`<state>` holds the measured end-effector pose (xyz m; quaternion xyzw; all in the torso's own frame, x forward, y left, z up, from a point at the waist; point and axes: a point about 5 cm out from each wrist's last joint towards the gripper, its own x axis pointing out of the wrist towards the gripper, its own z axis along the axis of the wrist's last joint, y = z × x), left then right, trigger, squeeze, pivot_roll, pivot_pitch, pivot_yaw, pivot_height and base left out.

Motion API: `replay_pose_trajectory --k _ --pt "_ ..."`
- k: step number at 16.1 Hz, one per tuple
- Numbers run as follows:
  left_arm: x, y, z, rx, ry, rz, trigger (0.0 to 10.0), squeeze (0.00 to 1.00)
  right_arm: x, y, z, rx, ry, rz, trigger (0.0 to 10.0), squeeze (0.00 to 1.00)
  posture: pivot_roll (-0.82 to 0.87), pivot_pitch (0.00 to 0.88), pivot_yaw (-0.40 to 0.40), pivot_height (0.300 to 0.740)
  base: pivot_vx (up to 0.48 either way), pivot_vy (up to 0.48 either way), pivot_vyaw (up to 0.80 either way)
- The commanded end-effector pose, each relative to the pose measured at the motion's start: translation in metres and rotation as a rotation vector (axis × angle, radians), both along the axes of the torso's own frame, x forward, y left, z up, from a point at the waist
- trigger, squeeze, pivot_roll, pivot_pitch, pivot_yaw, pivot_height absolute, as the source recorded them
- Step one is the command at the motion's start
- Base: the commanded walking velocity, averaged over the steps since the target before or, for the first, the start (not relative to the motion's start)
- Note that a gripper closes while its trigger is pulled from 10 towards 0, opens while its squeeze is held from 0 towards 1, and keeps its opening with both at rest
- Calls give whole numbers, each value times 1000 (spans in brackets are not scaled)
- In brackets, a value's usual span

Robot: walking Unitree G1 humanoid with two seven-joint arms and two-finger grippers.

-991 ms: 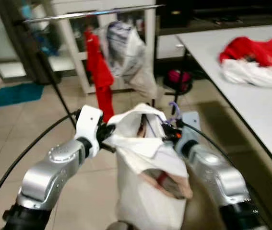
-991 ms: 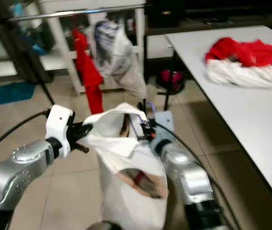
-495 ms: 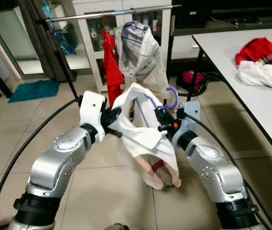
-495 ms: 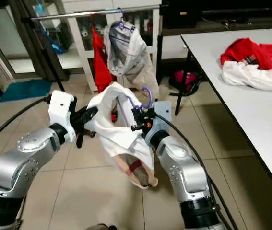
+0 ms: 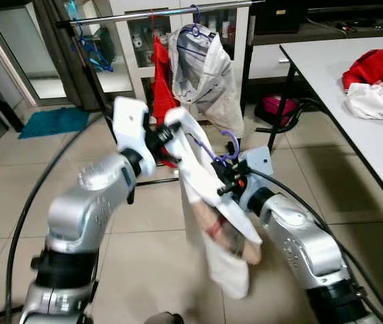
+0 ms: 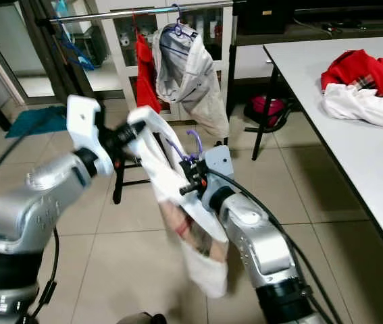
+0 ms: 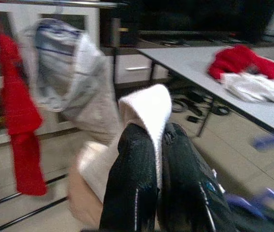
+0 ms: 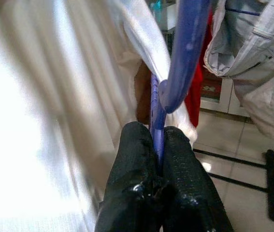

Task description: Hang hanger

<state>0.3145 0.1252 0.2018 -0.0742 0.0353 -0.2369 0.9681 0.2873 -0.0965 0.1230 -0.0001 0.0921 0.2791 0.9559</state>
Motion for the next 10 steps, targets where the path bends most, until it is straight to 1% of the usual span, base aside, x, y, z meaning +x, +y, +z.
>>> replay_pose_trajectory --k 1,2,3,4,5,6,7,9,10 --pt "11 10 9 -36 2 95 0 0 -5 6 0 -94 -39 62 10000 0 -84 0 102 740 0 0 0" --pt "14 9 12 -83 17 107 0 0 -4 5 -4 -105 -12 49 10000 0 -90 0 109 740 0 0 0" --pt "14 4 13 -119 44 93 0 0 -1 1 -8 -116 10 -4 10000 0 -90 0 110 740 0 0 0" --pt "14 2 13 -126 55 83 0 0 1 -1 -9 -122 16 -27 10000 0 -90 0 110 740 0 0 0" --pt "8 -5 5 -119 107 51 0 0 10 -8 -8 -136 -2 -117 10000 0 -90 0 111 740 0 0 0" --pt "6 -7 1 -111 128 45 0 0 12 -10 -8 -125 2 -142 10000 0 -90 0 110 740 0 0 0" --pt "1 -19 -12 -96 197 6 0 0 23 -15 -11 -85 37 -213 10000 0 -84 0 106 740 0 0 0" --pt "-2 -31 -15 -104 220 -31 0 0 32 -20 -8 -18 52 -317 10000 0 -78 0 102 740 0 0 0" --pt "-4 -38 -17 -85 233 -53 0 0 40 -27 -3 48 51 -410 10000 0 -77 0 102 740 0 0 0"
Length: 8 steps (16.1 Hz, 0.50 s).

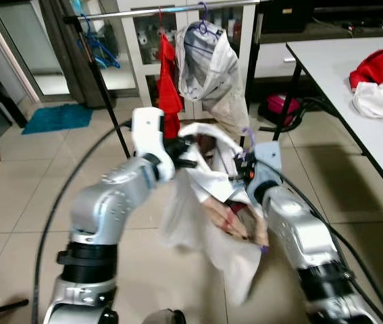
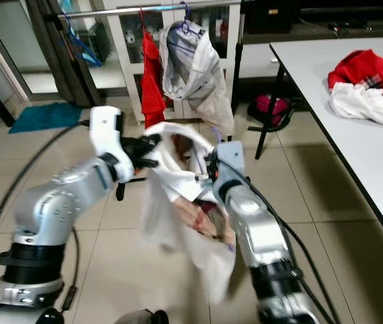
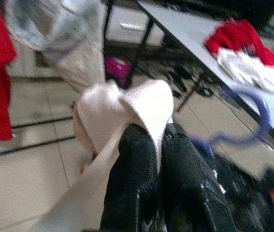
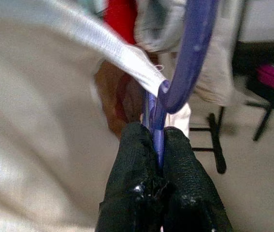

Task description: Hang hanger

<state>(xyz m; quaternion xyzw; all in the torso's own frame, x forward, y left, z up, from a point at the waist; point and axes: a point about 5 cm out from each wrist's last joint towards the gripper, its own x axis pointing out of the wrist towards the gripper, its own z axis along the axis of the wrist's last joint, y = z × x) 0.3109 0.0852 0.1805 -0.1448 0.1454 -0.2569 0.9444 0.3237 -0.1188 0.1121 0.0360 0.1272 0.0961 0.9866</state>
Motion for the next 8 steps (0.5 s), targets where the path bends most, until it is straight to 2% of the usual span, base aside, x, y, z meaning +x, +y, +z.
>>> replay_pose_trajectory --k 1,2,3,4,5,6,8 --pt "0 1 3 51 -24 14 0 0 7 -9 11 35 -48 -73 10000 0 -77 0 102 740 0 0 0" --pt "2 4 1 129 -56 38 0 0 11 -12 13 20 -52 -83 10000 0 -79 0 104 740 0 0 0" --pt "8 14 3 186 -95 93 0 0 5 -2 0 -77 38 83 10000 0 -85 0 109 740 0 0 0" --pt "16 27 7 229 -129 161 0 0 -12 8 -23 -234 166 325 10000 0 -85 0 111 740 0 0 0" --pt "20 33 9 243 -136 189 0 0 -17 6 -29 -287 186 351 10000 0 -85 0 111 740 0 0 0" --pt "25 41 11 269 -144 224 0 0 -18 2 -30 -294 186 314 10000 0 -85 0 111 740 0 0 0" --pt "31 51 12 294 -154 265 0 0 -25 0 -23 -317 197 373 10000 0 -83 0 112 740 0 0 0"
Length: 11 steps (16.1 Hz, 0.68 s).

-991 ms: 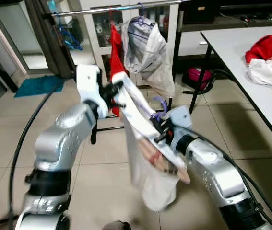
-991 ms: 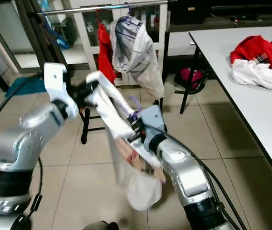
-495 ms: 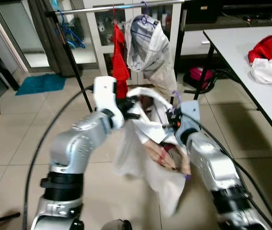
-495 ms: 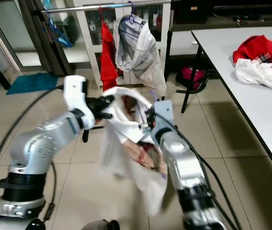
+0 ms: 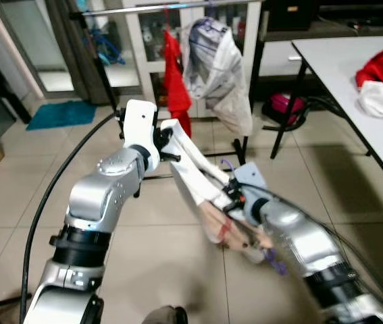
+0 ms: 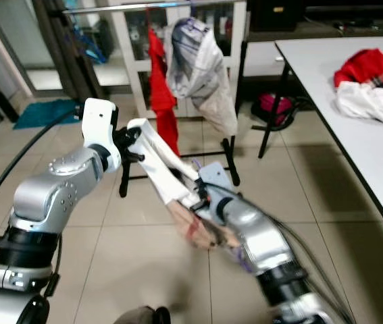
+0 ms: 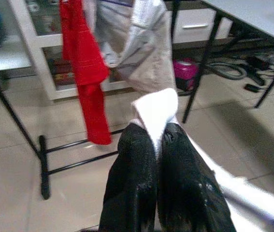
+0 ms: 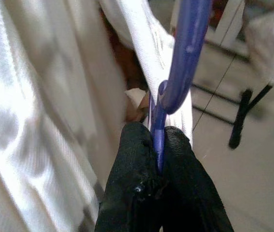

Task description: Hang hanger

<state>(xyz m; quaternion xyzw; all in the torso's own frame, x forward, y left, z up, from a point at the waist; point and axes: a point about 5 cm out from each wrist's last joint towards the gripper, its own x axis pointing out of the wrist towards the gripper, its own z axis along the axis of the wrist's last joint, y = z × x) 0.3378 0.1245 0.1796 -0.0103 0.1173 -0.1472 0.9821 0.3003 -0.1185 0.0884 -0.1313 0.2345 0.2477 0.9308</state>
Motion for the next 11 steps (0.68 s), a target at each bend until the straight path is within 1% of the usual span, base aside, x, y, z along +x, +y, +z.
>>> replay_pose_trajectory --k 1,2,4,5,6,7,8,9,11 --pt "5 14 12 23 -64 72 0 0 -4 -1 4 0 18 24 10000 0 -85 0 113 740 0 0 0" --pt "6 14 10 39 -67 74 0 0 -7 -3 13 26 22 41 10000 0 -85 0 113 740 0 0 0" --pt "6 13 6 59 -60 61 0 0 -7 -5 22 57 14 37 10000 0 -93 0 114 740 0 0 0" --pt "3 4 2 58 -42 9 0 0 -1 -2 33 202 -16 -36 10000 0 -93 0 114 740 0 0 0" --pt "-1 -9 1 42 -32 -57 0 0 8 -2 41 352 -22 -164 10000 0 -91 0 111 740 0 0 0" --pt "-2 -12 1 37 -31 -75 0 0 10 -3 42 381 -15 -200 10000 0 -91 0 111 740 0 0 0" --pt "-7 -29 1 -22 -22 -138 0 0 15 -1 40 363 -12 -220 10000 0 -92 0 112 740 0 0 0" --pt "-8 -34 3 -37 -29 -146 0 0 18 2 40 372 -18 -225 10000 0 -92 0 113 740 0 0 0" --pt "-6 -33 12 -75 -55 -134 0 0 19 6 37 388 -14 -237 10000 0 -87 0 110 740 0 0 0"
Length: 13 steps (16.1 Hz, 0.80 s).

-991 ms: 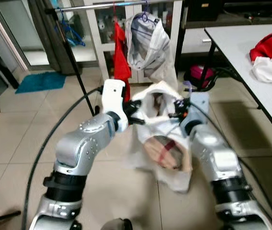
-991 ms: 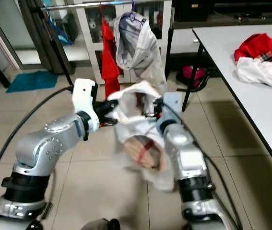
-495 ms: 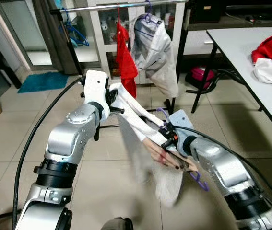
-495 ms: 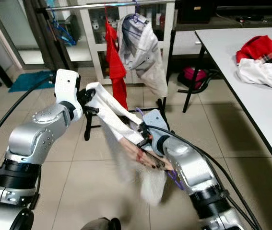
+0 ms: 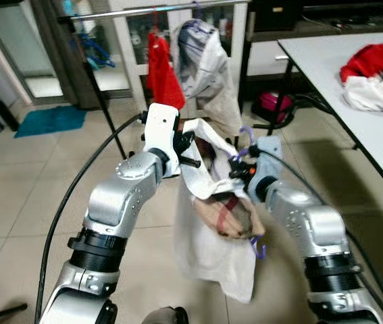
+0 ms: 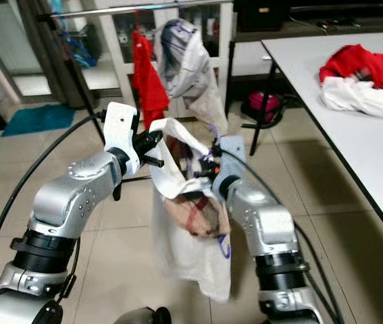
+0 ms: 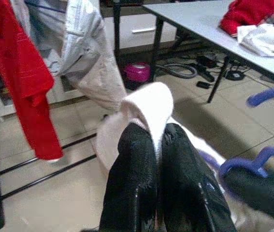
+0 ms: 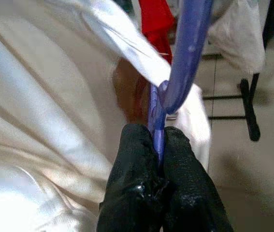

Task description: Hang hanger

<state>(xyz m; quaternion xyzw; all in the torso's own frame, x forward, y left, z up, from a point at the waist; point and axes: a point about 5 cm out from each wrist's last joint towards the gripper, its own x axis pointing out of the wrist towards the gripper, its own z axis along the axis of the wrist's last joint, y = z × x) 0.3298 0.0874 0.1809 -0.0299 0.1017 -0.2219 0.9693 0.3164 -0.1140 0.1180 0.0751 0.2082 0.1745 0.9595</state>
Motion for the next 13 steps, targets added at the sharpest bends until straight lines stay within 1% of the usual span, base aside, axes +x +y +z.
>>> replay_pose_trajectory --k 1,2,3,4,5,6,7,8,9,10,12,13 --pt "2 6 13 -21 -37 14 0 0 3 5 6 15 -34 8 10000 0 -86 0 110 740 0 0 0" --pt "2 6 16 -42 -38 11 0 0 3 8 4 11 -33 18 10000 0 -88 0 112 740 0 0 0" --pt "1 4 20 -83 -34 4 0 0 3 12 3 14 -35 23 10000 0 -87 0 113 740 0 0 0" --pt "0 3 22 -99 -31 -9 0 0 4 15 3 39 -40 20 10000 0 -85 0 114 740 0 0 0" --pt "0 3 21 -79 -29 -10 0 0 5 17 4 53 -45 16 10000 0 -85 0 119 740 0 0 0" --pt "1 5 18 -61 -25 -5 863 0 6 18 5 59 -46 14 10000 0 -86 0 126 740 0 0 0" --pt "1 11 14 -29 -14 6 5882 0 8 19 5 76 -47 13 10000 0 -85 0 134 740 0 0 0" --pt "2 13 13 -18 -11 2 7843 0 9 20 5 100 -40 17 10000 0 -83 0 138 740 0 0 0" --pt "2 16 15 -15 -11 -5 5843 0 10 23 5 139 -25 28 10000 0 -74 0 135 740 0 0 0" --pt "3 16 19 -26 -20 -13 0 0 9 28 3 161 -1 58 10000 0 -70 0 132 740 0 0 0" --pt "5 16 24 -38 -26 -12 0 0 8 32 0 195 29 73 10000 0 -65 0 123 740 0 0 0" --pt "6 20 24 -26 -23 0 0 0 8 34 -3 219 57 79 10000 0 -64 0 118 740 0 0 0"
